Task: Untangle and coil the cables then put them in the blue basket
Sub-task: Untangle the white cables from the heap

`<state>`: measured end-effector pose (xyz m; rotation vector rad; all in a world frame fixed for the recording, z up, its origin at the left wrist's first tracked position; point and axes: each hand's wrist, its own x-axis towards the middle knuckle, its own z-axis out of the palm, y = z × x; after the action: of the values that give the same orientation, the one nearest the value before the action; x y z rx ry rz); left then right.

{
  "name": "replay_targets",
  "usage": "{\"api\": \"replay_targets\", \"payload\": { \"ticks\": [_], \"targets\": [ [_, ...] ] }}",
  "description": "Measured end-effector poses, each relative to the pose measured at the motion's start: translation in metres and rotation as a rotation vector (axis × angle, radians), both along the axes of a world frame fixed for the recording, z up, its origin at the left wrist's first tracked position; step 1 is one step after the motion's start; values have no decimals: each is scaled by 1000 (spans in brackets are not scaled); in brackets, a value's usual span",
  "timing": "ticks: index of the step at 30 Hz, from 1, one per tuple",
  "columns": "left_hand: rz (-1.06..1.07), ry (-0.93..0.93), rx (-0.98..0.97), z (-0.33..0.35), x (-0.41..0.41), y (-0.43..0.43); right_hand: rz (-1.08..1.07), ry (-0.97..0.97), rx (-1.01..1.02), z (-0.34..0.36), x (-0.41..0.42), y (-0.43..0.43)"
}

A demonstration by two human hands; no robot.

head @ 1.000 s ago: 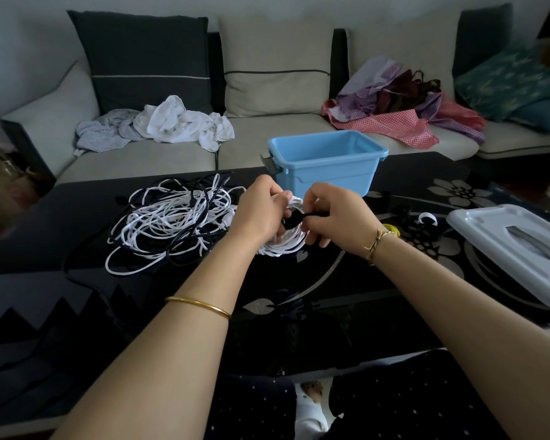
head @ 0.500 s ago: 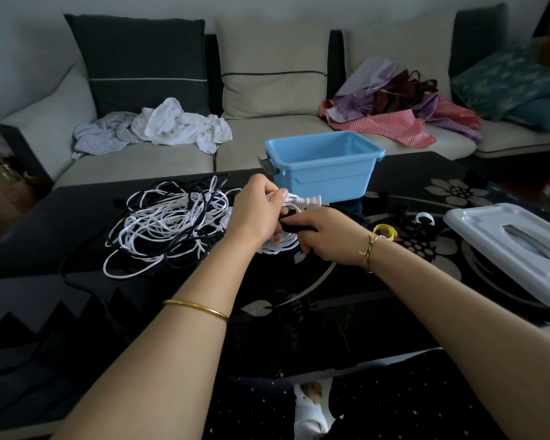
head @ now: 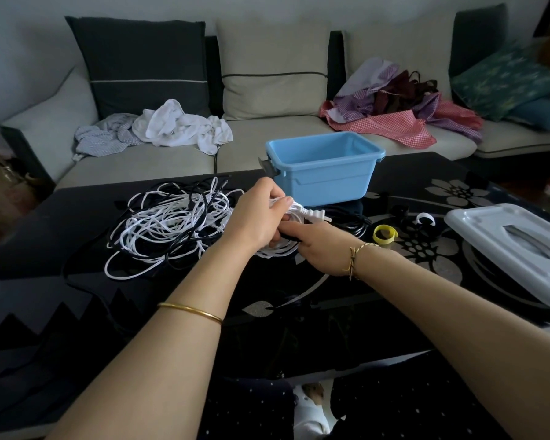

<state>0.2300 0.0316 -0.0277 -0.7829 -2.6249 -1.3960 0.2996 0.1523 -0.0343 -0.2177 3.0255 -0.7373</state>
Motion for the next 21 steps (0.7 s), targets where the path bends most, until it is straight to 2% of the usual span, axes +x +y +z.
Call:
{"api": "replay_targets", "payload": {
  "ticks": [4, 6, 8, 10, 12, 17, 21],
  "targets": [
    [-17, -45, 132, 1, -3, 0, -111, -148, -606, -2, 2, -3],
    [-14, -55, 158, 2, -4, 0, -144, -201, -778, -1, 3, -4],
    [-20, -61, 166, 2, -4, 0, -143, -225, -836, 0, 4, -5],
    [-44, -69, 160, 1, -3, 1, -131, -202, -729, 0, 4, -5],
    [-66, -66, 143, -1, -2, 3, -130, -131, -508, -1, 4, -7],
    [-102, -68, 138, 0, 1, 9, -205, 118, 239, 7, 8, -14],
    [-68, 2, 139, 0, 2, 14, -300, 240, 504, 2, 5, -20]
  ]
}}
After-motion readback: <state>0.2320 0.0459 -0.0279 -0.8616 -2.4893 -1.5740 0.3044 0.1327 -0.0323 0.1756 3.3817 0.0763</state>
